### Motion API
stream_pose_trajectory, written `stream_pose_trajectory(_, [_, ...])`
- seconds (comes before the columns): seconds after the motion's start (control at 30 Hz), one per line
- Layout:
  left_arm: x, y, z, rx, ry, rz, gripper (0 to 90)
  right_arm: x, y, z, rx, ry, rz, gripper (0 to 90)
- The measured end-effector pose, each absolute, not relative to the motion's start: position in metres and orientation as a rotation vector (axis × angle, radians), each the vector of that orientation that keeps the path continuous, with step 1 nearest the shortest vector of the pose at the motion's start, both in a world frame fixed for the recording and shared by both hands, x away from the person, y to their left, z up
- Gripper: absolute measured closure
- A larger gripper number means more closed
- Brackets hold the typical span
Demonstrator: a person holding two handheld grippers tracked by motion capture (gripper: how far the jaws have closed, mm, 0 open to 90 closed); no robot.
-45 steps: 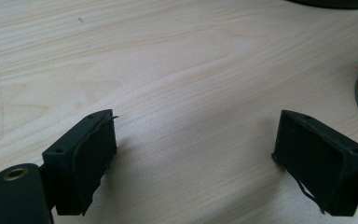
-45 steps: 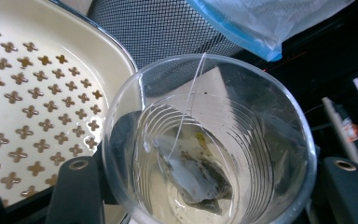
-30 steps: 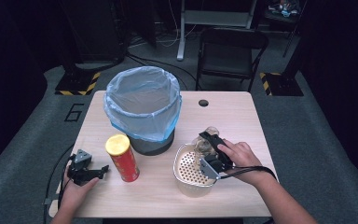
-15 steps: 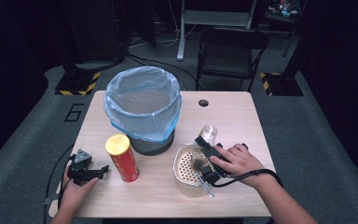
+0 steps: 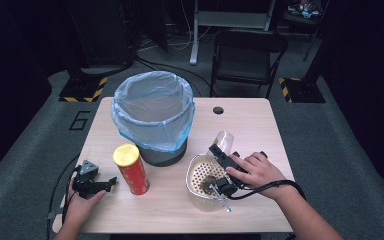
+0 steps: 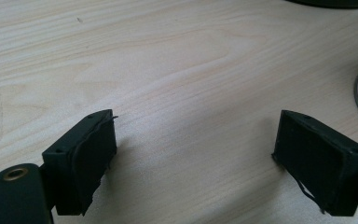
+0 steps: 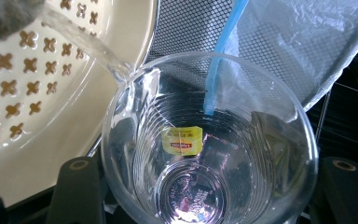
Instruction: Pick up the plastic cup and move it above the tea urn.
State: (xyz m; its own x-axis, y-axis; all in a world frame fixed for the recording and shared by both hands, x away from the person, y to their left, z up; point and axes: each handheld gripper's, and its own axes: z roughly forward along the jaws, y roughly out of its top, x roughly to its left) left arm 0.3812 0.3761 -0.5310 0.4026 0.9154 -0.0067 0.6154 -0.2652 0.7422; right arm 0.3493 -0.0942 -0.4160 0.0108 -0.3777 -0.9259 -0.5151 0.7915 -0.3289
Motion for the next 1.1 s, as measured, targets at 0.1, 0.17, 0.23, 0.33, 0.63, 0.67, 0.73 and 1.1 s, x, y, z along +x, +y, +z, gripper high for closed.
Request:
stream_pose_trajectory(0.1, [0.3812, 0.3761, -0.5309, 1.989, 1.302, 0.570, 12.6, 0.3513, -0.0944, -0.4160, -0.726, 1.604, 0.121, 35.5])
stream_pose_trajectory(0.17, [0.3812, 0.3761, -0.5309, 1.989, 1.302, 0.570, 12.6, 0.3519, -0.0941, -0.4159, -0.735, 1.603, 0.111, 35.5])
stream_pose_trajectory(0.23, [0.3812, 0.3761, -0.5309, 1.989, 1.302, 0.570, 12.6, 0.3522, -0.0938, -0.4165, -0.740, 1.605, 0.110, 35.5])
stream_pose_trajectory(0.33, [0.3812, 0.3761, -0.5309, 1.989, 1.301, 0.571, 12.6, 0.3519, -0.0940, -0.4175, -0.735, 1.605, 0.105, 35.5])
stream_pose_trajectory(0.63, [0.3812, 0.3761, -0.5310, 1.987, 1.302, 0.571, 12.6, 0.3517, -0.0946, -0.4156, -0.749, 1.592, 0.085, 35.4])
stream_pose_trajectory(0.67, [0.3812, 0.3761, -0.5309, 1.989, 1.302, 0.571, 12.6, 0.3518, -0.0946, -0.4155, -0.745, 1.594, 0.090, 35.4])
stream_pose_trajectory(0.73, [0.3812, 0.3761, -0.5309, 1.988, 1.302, 0.571, 12.6, 0.3520, -0.0947, -0.4150, -0.748, 1.590, 0.086, 35.4])
stream_pose_trajectory(1.1, [0.3813, 0.3761, -0.5311, 1.986, 1.301, 0.572, 12.6, 0.3580, -0.0954, -0.4120, -0.753, 1.603, 0.076, 35.2])
